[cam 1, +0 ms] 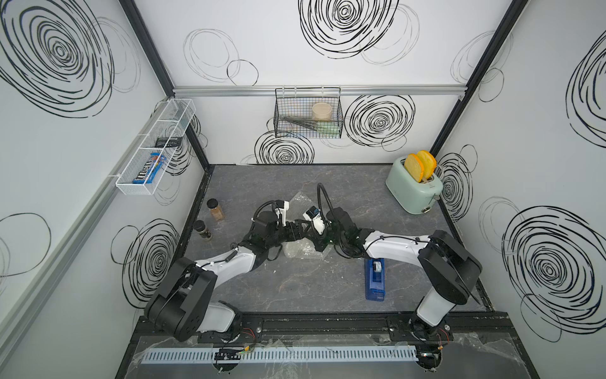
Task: Wrap mugs in bubble wrap
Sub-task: Wrap the mug in bubble wrap.
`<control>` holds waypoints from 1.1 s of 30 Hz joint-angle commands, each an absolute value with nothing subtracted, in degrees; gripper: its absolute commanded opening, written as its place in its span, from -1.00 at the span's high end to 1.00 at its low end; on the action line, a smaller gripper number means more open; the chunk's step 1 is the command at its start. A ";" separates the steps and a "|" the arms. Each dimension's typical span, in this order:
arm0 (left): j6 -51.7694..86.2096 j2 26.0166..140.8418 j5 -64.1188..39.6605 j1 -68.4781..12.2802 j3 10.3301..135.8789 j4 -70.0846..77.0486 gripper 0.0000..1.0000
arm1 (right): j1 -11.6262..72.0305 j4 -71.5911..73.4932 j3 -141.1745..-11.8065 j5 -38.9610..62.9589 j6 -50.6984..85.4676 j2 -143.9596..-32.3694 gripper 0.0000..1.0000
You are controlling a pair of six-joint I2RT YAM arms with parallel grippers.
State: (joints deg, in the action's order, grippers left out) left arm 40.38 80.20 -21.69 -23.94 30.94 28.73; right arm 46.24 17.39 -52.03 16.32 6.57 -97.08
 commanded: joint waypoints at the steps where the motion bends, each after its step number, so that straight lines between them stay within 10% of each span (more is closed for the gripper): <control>1: 42.54 82.77 -22.68 -23.30 27.68 24.21 -0.61 | 44.01 22.58 -52.34 21.70 10.86 -96.88 1.00; 25: 45.56 81.85 -26.28 -22.02 25.22 29.29 -0.62 | 40.26 7.46 -66.49 31.29 14.51 -112.24 1.00; 33: 46.49 74.95 -23.57 -20.82 25.80 25.11 -0.92 | 40.14 1.84 -69.11 31.57 14.36 -113.45 1.00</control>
State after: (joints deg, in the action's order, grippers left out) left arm 45.30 75.99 -24.43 -21.23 26.87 31.57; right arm 40.38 8.12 -69.25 34.15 14.52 -111.15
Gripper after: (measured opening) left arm 0.956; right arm 0.058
